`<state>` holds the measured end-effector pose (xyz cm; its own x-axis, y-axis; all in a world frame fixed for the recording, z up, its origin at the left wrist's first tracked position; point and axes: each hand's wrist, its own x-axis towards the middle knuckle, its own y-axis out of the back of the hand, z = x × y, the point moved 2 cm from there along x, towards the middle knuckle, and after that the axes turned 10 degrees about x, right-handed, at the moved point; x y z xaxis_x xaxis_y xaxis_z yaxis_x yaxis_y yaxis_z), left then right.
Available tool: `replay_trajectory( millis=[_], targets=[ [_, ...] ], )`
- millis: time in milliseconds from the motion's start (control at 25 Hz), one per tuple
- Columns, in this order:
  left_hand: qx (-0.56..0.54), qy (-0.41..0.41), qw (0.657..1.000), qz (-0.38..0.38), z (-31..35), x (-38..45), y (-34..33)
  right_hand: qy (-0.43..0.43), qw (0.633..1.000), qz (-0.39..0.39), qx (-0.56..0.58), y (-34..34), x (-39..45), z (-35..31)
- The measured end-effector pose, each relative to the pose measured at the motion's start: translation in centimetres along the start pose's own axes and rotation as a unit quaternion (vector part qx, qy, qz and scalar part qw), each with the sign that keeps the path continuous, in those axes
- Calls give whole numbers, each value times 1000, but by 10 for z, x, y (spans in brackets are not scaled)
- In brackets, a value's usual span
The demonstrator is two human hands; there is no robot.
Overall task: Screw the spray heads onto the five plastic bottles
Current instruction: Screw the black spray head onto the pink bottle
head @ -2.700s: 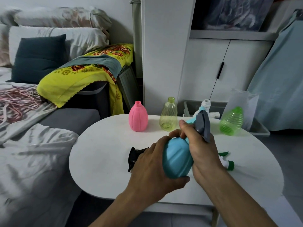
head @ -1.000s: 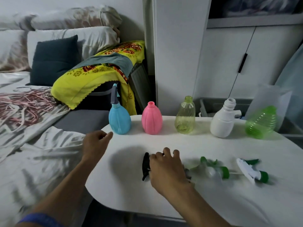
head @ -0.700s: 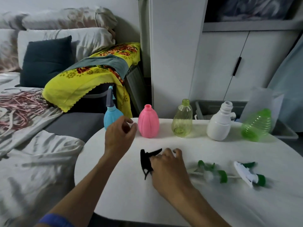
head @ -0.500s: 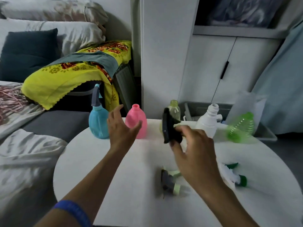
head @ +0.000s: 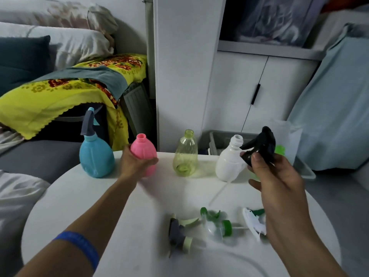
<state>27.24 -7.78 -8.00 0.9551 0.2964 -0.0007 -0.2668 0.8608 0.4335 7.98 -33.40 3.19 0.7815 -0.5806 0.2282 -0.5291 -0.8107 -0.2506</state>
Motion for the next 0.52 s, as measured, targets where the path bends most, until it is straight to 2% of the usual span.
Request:
replay_trajectory(
  millis=[120, 240, 360, 520],
  targets=[
    [29, -41, 999, 17, 9, -19, 16, -77, 993, 30, 86, -1, 12, 0],
    [116, -96, 988, 39, 30, -47, 54, -168, 962, 35, 211, -3, 17, -4],
    [252, -171, 950, 67, 45, -85, 92, -163, 944, 44, 284, -3, 12, -13],
    [306, -294, 901, 95, 55, -145, 111, -127, 948, 5, 292, -22, -12, -21]
  ],
)
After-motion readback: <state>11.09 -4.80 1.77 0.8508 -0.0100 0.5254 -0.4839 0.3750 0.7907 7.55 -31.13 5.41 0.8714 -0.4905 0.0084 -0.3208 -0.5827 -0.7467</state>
